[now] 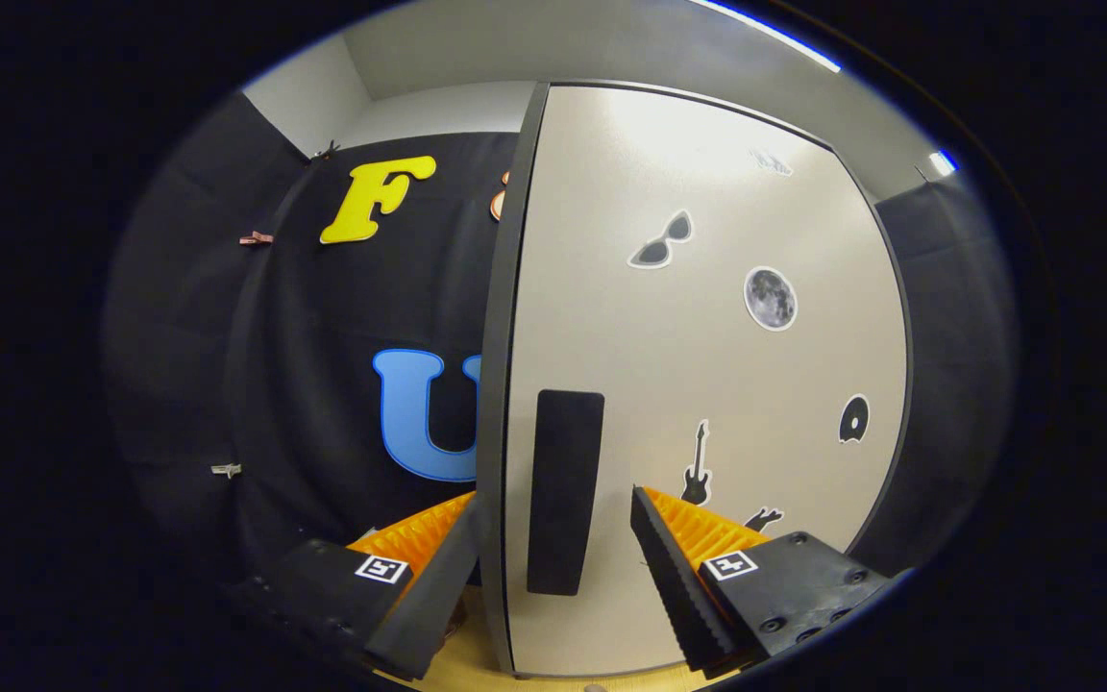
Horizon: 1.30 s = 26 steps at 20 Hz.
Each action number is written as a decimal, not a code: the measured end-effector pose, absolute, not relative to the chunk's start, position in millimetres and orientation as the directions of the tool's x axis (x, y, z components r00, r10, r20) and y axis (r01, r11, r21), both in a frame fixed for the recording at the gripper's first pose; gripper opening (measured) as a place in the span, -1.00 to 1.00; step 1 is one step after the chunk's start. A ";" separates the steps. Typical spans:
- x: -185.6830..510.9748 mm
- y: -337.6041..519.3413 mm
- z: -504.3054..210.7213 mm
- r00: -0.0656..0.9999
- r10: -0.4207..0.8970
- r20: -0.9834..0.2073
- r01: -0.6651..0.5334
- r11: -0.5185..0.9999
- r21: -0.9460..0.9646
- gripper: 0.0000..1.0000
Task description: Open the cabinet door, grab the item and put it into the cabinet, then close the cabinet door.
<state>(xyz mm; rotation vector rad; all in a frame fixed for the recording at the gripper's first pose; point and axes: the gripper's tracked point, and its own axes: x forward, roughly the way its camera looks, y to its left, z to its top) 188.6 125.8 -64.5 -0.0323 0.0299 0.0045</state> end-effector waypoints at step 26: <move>155.3 126.1 -57.0 0.996 0.021 -0.084 -0.022 1.000 -0.008 -0.75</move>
